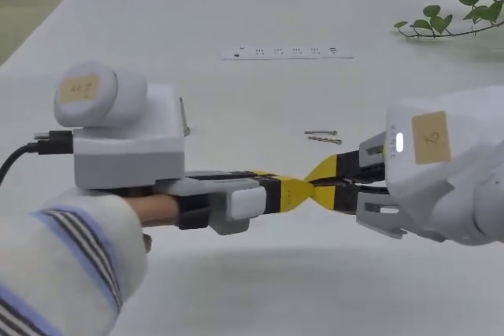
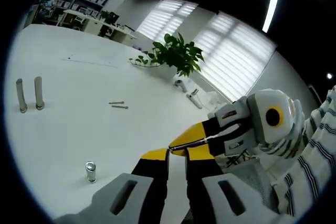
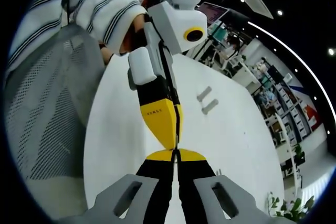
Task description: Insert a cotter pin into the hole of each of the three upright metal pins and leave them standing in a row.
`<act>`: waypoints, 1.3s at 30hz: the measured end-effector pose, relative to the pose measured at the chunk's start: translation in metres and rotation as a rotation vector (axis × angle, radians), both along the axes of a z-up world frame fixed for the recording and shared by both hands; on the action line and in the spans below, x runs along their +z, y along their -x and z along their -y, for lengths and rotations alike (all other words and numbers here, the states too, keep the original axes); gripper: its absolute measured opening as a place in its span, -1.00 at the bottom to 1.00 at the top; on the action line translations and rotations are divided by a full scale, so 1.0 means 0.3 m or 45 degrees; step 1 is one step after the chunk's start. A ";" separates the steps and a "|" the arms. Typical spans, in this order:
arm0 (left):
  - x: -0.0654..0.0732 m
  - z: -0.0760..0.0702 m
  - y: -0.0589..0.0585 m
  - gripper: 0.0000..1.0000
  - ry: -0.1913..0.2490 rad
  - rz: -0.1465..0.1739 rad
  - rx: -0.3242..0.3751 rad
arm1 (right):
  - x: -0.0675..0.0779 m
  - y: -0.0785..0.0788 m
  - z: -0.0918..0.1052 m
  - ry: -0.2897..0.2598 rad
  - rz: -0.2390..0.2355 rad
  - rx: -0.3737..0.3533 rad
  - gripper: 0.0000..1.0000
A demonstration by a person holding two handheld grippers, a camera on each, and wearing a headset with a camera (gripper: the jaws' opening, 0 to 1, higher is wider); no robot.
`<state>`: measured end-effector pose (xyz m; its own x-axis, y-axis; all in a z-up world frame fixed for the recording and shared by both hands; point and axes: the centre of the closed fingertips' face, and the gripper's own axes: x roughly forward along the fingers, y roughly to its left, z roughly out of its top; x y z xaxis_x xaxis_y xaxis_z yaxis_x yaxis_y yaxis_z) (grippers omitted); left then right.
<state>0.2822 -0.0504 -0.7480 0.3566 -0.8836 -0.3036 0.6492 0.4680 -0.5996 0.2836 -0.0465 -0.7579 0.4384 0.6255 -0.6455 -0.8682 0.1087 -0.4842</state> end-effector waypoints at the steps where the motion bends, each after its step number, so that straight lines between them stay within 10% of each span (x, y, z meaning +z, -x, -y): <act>1: 0.000 -0.001 0.000 -0.81 0.001 -0.003 0.002 | 0.001 0.001 -0.001 0.002 0.002 0.002 -0.96; 39: -0.003 -0.006 0.002 -0.97 0.020 -0.050 0.034 | 0.018 0.012 -0.002 0.014 0.045 0.026 -0.96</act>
<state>0.2815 -0.0485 -0.7489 0.3682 -0.8786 -0.3041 0.6122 0.4753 -0.6319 0.2801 -0.0461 -0.7525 0.4483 0.6275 -0.6366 -0.8526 0.0861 -0.5155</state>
